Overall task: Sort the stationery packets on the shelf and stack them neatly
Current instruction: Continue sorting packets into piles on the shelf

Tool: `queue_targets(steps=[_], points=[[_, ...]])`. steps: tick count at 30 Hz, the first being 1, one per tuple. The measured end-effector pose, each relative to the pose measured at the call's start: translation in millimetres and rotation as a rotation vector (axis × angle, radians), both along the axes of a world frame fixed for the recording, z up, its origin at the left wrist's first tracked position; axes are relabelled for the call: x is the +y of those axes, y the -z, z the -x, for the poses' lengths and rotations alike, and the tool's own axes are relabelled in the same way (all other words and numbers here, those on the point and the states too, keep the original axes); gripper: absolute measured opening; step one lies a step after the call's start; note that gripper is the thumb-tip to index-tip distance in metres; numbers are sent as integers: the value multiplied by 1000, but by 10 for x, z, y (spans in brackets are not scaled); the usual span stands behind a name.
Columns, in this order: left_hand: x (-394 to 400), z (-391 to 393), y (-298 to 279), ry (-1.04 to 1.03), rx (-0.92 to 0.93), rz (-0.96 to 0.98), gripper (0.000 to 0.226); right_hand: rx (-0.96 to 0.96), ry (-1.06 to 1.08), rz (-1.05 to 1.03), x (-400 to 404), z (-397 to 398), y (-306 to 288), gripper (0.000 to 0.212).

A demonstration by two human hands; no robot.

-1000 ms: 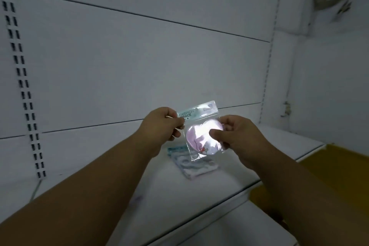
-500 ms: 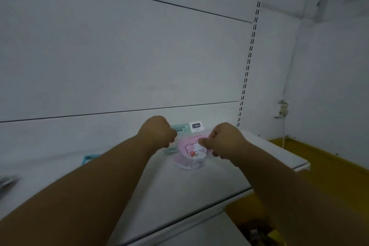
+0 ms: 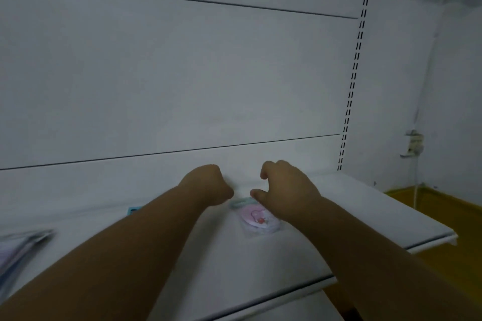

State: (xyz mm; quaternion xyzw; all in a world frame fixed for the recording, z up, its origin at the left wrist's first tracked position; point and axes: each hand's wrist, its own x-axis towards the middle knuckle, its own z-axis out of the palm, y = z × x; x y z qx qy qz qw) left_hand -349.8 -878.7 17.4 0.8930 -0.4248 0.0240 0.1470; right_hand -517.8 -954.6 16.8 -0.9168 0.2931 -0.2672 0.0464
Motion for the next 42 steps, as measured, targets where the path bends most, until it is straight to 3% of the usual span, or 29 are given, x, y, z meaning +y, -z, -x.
queue_targets(steps=[3,9,16,21,27,42], points=[[423,-132,-114,9,-68,117,18,-133,-100,89,393,-214,-228,39],[2129,-730,-212,-172,-145,313,16,-281,-370,203,1841,-1073,-616,36],[5285,-1255,2,-549,-327,232,21,-289,-734,217,4349,-2339,-700,38],[6837,-1379,31,-712,-288,147,26,-156,-862,143,5725,-3007,-665,46],[7746,-1862,138,-789,-237,158,27,-21,-898,143,6479,-3821,-585,52],[8648,-3948,194,-891,-203,80,36,52,-881,126,7486,-5665,-420,46]])
